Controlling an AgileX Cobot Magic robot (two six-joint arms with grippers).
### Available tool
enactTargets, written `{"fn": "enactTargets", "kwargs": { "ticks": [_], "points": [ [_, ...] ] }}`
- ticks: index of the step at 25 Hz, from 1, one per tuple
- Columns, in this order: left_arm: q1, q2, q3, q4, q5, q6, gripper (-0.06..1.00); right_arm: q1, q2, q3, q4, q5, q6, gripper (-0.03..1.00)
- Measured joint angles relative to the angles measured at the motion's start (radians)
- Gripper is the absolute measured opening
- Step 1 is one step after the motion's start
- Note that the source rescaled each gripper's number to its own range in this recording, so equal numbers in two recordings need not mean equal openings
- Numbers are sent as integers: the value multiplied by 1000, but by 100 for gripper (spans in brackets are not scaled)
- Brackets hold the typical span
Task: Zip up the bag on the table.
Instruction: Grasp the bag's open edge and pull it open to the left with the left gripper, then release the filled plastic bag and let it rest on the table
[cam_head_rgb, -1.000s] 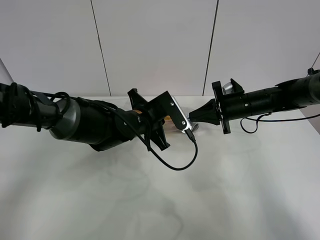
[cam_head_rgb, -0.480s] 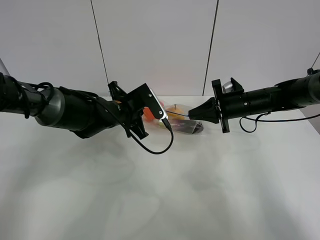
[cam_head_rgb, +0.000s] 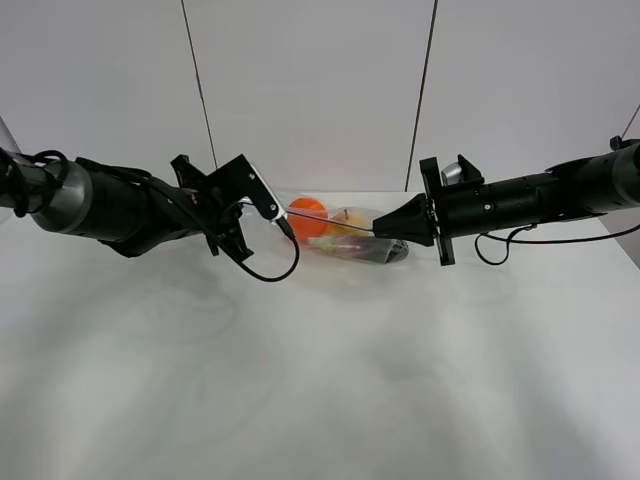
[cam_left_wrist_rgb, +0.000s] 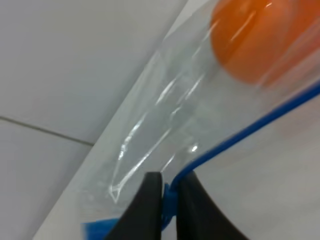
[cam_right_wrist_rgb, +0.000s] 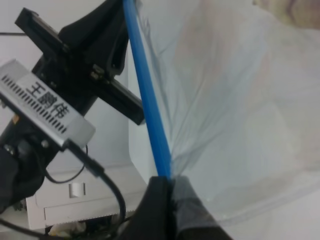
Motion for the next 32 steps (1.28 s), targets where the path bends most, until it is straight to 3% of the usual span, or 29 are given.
{"fn": "enactTargets", "kwargs": {
  "ticks": [9,19,21,25,26,28,32],
  "points": [
    [75,0,0,20,-18,0,0,0,0,0,-12,3,0,0],
    [85,0,0,20,22,-14,3,0,0,0,-9,3,0,0],
    [93,0,0,5,8,-52,16,-2,0,0,-32,8,0,0],
    [123,1,0,-20,-38,-106,74,-11,0,0,-58,13,0,0],
    [123,1,0,-27,-38,-109,84,-11,0,0,-59,15,0,0],
    [135,1,0,-46,-33,-110,94,-11,0,0,-60,15,0,0],
    [193,1,0,-171,-34,-109,100,-11,0,0,-61,16,0,0]
  ]
}}
